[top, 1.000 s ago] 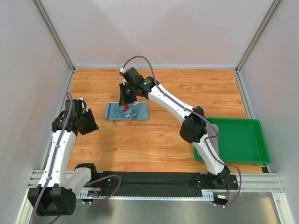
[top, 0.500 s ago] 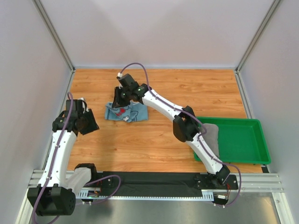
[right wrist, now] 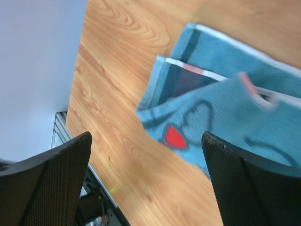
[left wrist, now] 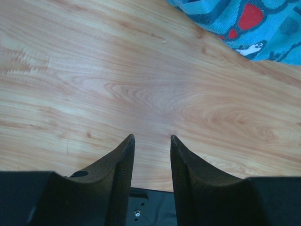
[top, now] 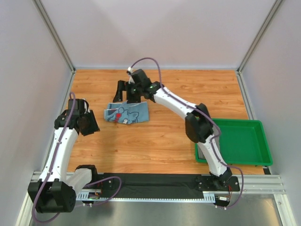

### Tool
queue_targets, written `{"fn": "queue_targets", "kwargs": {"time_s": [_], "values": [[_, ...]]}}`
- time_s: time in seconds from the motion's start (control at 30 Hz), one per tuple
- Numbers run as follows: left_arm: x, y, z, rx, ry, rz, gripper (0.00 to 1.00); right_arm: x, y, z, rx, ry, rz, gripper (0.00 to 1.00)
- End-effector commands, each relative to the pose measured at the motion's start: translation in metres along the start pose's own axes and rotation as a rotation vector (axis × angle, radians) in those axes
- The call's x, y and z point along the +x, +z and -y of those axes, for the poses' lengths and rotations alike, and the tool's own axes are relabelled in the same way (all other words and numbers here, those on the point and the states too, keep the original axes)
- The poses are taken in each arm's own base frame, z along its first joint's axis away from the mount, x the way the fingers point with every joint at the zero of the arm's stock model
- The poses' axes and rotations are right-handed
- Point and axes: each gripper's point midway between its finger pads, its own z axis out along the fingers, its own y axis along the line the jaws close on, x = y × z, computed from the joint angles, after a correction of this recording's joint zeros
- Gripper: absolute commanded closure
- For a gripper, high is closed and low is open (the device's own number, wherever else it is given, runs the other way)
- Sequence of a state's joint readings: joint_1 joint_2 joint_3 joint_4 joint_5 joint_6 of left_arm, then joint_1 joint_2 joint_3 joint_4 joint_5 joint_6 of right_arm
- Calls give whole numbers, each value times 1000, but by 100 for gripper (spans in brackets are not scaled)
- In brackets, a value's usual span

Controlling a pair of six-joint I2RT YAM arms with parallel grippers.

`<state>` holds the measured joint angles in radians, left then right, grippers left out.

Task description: Roll the towels

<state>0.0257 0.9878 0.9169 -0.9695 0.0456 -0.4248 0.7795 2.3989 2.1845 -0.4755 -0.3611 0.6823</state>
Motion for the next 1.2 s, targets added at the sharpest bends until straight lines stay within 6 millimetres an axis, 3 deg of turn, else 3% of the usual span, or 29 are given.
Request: {"fn": "queue_targets", "kwargs": {"time_s": [0.0, 0.07, 0.13, 0.17, 0.3, 0.4, 0.47, 0.67, 0.83, 0.97, 1.17], "values": [[-6, 1, 9, 34, 14, -13, 57, -65, -107, -22, 24, -127, 203, 0], [-8, 6, 9, 27, 24, -31, 57, -60, -132, 12, 122, -98, 211, 0], [-17, 4, 13, 30, 25, -16, 57, -49, -143, 40, 202, -72, 185, 0], [-20, 6, 14, 32, 24, -23, 57, -37, -151, 64, 261, -36, 144, 0], [-44, 7, 31, 72, 30, -11, 59, -5, -158, 115, 370, 32, 42, 0], [-55, 19, 38, 64, 33, -38, 63, 17, -150, 137, 378, 39, -35, 0], [-59, 34, 37, 35, 37, -73, 63, 24, -143, 139, 355, 29, -71, 0], [-78, 75, 65, 13, 109, -175, 63, 30, -114, 145, 291, 39, -132, 0], [-75, 114, 68, -39, 131, -276, 61, 27, -96, 150, 273, 48, -149, 0], [-70, 129, 64, -95, 141, -328, 55, 33, -79, 164, 280, 65, -180, 1], [-63, 140, 56, -131, 150, -356, 50, 39, -64, 169, 260, 84, -196, 4]]}}
